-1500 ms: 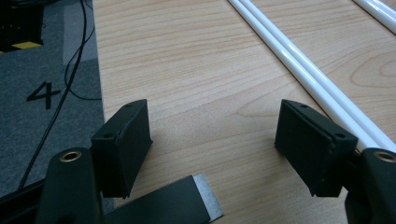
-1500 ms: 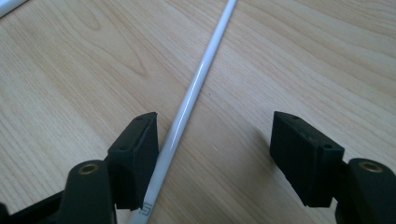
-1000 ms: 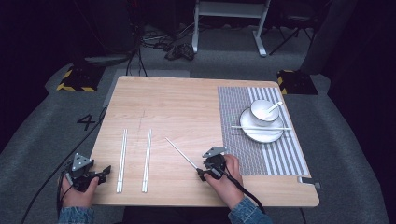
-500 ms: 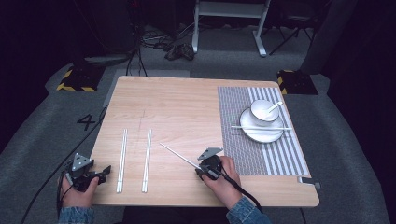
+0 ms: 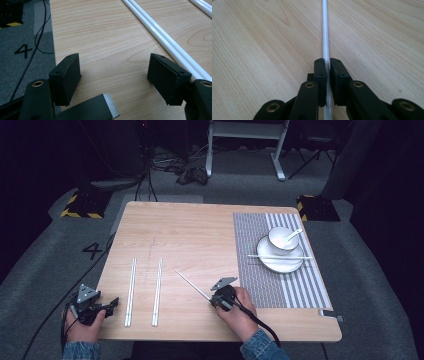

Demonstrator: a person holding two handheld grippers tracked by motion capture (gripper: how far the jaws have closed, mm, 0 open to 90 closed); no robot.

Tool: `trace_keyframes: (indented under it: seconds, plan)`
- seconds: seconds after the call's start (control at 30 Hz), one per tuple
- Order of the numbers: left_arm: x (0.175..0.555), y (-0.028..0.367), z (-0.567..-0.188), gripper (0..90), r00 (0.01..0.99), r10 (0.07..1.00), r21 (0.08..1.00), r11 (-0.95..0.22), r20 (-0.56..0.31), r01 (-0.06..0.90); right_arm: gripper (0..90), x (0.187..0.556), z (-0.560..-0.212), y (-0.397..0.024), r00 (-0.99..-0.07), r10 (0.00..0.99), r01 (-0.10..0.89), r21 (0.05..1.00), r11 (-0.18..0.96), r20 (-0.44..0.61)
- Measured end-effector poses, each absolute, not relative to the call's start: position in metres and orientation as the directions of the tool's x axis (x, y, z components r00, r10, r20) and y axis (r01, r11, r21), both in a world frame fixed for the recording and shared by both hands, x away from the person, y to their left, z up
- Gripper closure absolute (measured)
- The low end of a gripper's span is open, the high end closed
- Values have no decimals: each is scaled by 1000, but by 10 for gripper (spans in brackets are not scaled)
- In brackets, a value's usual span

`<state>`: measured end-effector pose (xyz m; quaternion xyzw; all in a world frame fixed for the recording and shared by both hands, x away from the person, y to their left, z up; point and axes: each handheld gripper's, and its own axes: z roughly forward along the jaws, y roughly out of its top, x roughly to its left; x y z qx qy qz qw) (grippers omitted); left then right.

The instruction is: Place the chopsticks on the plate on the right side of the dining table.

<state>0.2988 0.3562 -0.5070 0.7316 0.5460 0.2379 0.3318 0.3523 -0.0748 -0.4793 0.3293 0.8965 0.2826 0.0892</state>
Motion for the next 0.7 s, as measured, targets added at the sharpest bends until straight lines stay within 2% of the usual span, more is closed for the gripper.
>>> trace_keyframes:
  seconds: [0.1, 0.23, 0.7]
  plan:
    - [299, 356, -507, 265, 291, 957, 745, -185, -14, 641, 840, 353, -478, -73, -767, 642, 543, 553, 632, 19]
    - [299, 356, -507, 265, 292, 956, 746, -185, -13, 640, 841, 360, -476, -72, -756, 651, 583, 517, 627, 63]
    - [299, 356, -507, 265, 293, 956, 746, -185, -13, 639, 848, 357, -476, -72, -735, 675, 597, 529, 603, 59]
